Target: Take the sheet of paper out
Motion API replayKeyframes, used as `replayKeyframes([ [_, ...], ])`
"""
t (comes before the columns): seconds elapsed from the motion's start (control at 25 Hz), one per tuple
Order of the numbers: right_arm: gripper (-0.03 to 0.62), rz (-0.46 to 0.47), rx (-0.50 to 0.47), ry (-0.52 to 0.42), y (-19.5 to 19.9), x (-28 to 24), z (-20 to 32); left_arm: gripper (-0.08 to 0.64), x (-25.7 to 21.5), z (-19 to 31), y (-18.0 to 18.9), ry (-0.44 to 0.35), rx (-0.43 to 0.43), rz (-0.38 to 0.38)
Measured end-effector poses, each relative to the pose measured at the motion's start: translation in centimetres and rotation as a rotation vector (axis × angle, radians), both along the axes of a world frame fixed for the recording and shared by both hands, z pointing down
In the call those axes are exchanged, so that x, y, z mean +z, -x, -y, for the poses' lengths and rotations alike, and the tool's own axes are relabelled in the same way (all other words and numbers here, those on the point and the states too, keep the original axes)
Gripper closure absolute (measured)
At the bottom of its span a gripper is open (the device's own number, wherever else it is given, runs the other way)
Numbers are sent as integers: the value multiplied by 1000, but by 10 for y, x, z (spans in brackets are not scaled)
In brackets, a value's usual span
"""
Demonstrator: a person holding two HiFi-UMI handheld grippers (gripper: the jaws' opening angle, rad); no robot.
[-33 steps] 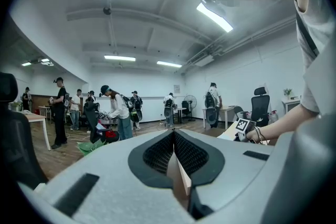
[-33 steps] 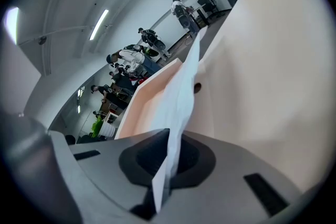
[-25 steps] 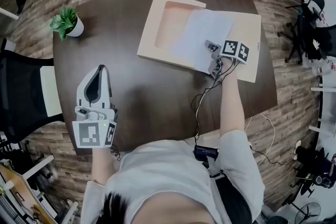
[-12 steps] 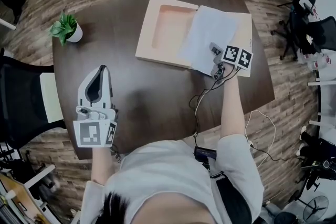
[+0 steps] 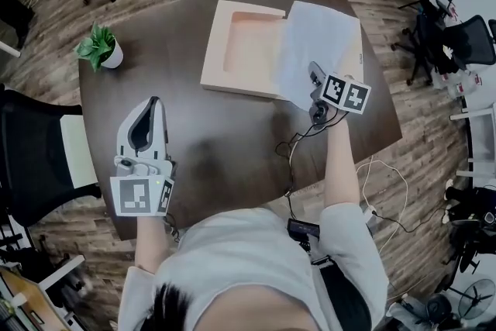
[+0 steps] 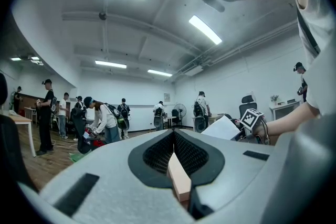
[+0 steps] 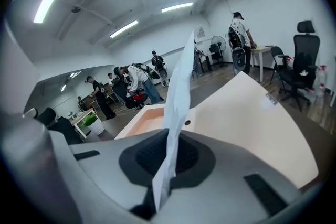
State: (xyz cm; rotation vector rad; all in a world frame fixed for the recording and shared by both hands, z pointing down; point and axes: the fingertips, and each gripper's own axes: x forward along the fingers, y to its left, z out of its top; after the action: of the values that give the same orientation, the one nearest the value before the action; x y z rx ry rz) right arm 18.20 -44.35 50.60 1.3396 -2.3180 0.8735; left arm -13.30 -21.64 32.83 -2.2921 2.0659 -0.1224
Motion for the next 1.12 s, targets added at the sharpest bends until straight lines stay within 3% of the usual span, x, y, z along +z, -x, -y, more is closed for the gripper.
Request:
replayKeyframes([
  [0.36, 578, -50, -54, -133, 22, -41, -37, 551, -14, -18, 2, -29, 38, 6],
  [1.12, 578, -166, -15, -385, 27, -122, -103, 551, -39, -52, -3, -103, 118, -10],
])
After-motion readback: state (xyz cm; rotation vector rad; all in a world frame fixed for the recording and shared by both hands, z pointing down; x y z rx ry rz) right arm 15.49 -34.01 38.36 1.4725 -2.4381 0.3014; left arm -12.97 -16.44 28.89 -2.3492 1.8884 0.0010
